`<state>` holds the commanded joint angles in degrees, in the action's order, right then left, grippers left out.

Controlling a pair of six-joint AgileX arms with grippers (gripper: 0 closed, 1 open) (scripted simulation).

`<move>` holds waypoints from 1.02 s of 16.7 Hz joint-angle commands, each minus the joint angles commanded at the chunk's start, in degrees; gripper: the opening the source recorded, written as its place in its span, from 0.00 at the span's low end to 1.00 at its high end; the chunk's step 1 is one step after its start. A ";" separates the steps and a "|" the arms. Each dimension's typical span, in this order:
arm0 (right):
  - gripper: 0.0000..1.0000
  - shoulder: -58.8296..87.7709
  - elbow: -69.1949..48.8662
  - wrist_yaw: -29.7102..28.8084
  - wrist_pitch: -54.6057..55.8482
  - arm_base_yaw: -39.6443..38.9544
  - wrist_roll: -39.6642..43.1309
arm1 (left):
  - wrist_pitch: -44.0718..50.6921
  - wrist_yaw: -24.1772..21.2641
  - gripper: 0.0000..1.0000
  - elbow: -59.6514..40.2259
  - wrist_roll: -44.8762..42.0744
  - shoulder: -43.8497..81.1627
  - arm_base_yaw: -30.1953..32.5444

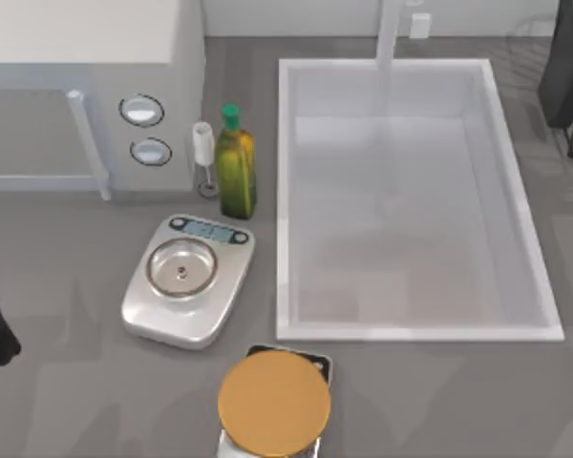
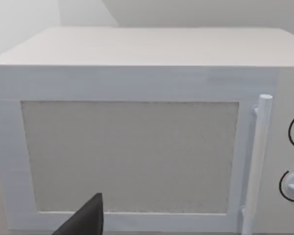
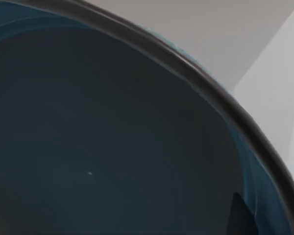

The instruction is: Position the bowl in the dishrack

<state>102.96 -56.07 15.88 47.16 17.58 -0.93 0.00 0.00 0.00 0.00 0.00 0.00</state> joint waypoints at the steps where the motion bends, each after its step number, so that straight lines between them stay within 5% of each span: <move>1: 0.23 0.00 0.00 0.00 0.00 0.00 0.00 | 0.00 0.00 1.00 0.00 0.00 0.00 0.00; 11: 0.98 0.00 0.00 0.00 0.00 0.00 0.00 | 0.00 0.00 1.00 0.00 0.00 0.00 0.00; 17: 1.00 0.00 0.00 0.00 0.00 0.00 0.00 | 0.00 0.00 1.00 0.00 0.00 0.00 0.00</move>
